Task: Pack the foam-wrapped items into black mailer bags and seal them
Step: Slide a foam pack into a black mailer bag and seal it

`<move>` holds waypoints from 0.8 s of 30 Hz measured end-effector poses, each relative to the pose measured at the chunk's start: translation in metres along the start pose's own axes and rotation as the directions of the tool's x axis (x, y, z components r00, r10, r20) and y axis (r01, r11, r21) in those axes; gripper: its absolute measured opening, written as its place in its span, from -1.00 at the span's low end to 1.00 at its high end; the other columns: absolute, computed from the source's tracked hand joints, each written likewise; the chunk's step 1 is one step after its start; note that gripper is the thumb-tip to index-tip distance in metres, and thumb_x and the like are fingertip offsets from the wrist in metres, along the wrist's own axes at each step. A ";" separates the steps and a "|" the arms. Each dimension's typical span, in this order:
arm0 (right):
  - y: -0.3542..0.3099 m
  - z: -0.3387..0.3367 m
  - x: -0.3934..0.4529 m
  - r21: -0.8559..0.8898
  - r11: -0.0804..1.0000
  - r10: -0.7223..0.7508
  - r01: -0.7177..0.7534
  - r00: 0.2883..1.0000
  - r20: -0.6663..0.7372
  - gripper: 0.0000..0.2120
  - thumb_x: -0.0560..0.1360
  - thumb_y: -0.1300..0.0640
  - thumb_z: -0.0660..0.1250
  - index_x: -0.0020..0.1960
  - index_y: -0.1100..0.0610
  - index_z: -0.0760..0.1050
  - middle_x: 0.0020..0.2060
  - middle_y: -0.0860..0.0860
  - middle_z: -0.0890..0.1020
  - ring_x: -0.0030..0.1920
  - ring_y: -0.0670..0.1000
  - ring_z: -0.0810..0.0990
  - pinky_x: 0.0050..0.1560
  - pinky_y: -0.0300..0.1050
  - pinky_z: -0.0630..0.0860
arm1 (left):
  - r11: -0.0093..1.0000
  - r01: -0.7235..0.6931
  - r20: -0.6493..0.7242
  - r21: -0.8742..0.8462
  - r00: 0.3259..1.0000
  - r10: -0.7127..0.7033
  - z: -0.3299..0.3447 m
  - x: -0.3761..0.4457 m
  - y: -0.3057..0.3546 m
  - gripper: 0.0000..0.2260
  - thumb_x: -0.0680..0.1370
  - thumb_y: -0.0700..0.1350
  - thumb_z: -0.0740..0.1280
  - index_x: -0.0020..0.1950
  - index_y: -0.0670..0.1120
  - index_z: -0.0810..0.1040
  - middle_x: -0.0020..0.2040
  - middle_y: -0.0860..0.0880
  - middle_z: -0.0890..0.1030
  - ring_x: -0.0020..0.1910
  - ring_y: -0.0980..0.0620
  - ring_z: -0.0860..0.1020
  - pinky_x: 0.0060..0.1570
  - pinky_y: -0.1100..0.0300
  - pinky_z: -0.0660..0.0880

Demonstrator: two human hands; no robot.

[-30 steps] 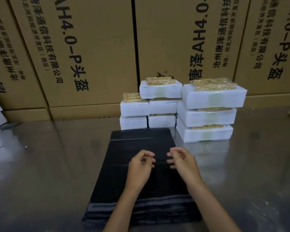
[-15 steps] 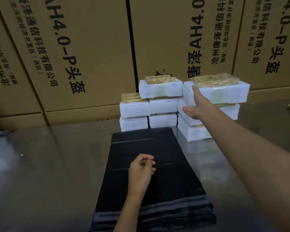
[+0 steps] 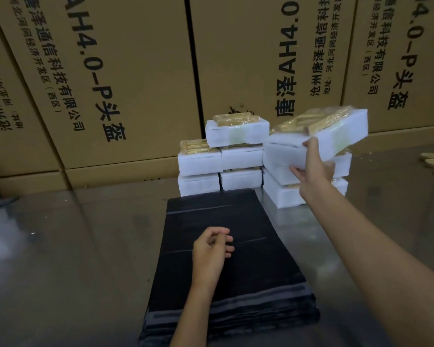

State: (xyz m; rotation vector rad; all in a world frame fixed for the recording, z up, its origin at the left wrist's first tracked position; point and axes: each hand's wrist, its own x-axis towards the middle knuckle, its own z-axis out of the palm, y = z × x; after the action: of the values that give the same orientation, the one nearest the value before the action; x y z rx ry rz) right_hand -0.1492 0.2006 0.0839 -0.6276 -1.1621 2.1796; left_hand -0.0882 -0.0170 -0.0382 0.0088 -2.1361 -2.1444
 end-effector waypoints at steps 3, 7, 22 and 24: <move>0.013 -0.034 -0.036 -0.015 0.996 -0.081 0.084 0.988 0.134 -0.42 0.26 -0.16 0.44 0.15 0.12 0.39 0.08 0.01 0.53 -0.21 -0.03 0.73 0.05 0.00 0.67 | 0.998 0.004 0.040 -0.063 0.999 -0.002 -0.003 -0.004 0.006 -0.86 0.62 -0.21 0.26 0.02 -0.09 0.62 -0.09 -0.09 0.69 -0.19 0.01 0.68 -0.21 0.20 0.62; 0.037 -0.072 -0.079 0.055 0.998 -0.039 0.023 0.948 0.316 -0.63 0.36 -0.07 0.41 0.06 0.11 0.48 0.08 0.07 0.60 -0.14 0.06 0.75 0.07 0.11 0.66 | 0.966 0.037 0.093 -0.257 0.996 -0.013 -0.012 -0.012 0.022 -0.85 0.61 0.01 0.32 0.15 0.03 0.57 0.04 -0.08 0.69 -0.04 -0.05 0.70 -0.12 0.07 0.64; 0.107 -0.094 -0.155 0.082 0.972 0.138 -0.221 0.814 0.565 -0.21 0.31 -0.15 0.58 0.44 -0.15 0.30 0.26 0.03 0.64 0.21 0.07 0.65 0.12 0.05 0.63 | 0.931 0.085 0.267 -0.355 0.964 0.013 -0.030 -0.056 0.019 -0.29 0.36 0.00 0.57 0.44 0.16 0.33 0.24 -0.02 0.63 0.19 0.00 0.62 0.17 -0.06 0.57; 0.105 -0.096 -0.151 0.151 0.961 0.123 -0.232 0.847 0.517 -0.26 0.39 -0.05 0.52 0.48 -0.13 0.26 0.25 0.06 0.64 0.20 0.10 0.66 0.05 0.04 0.65 | 0.983 0.040 0.324 -0.177 0.946 0.020 -0.035 -0.059 0.022 -0.23 0.34 0.11 0.58 0.46 0.22 0.28 0.22 0.01 0.64 0.21 0.06 0.60 0.25 -0.03 0.51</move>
State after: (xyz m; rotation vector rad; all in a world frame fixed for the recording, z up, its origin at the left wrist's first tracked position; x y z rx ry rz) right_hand -0.0085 0.1054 -0.0345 -0.0652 -1.1308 2.6833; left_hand -0.0254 -0.0471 -0.0210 -0.3775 -2.0853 -2.4870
